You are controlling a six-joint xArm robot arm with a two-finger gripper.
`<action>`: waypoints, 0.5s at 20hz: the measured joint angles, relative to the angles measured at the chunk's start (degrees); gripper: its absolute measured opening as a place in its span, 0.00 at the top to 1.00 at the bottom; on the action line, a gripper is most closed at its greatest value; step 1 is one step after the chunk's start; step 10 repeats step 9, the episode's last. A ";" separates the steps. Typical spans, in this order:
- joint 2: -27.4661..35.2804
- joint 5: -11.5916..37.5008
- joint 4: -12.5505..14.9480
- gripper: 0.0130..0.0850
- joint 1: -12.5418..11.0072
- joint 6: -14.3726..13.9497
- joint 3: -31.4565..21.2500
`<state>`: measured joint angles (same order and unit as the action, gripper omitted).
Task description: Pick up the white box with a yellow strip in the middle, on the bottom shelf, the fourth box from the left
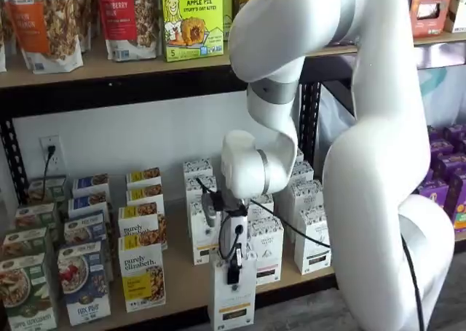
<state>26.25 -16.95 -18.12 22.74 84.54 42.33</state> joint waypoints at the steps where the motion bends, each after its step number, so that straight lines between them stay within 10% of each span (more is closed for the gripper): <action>1: -0.90 0.38 -1.11 0.44 0.54 0.57 -1.00; 10: -8.77 1.48 -6.28 0.44 3.86 2.04 -7.39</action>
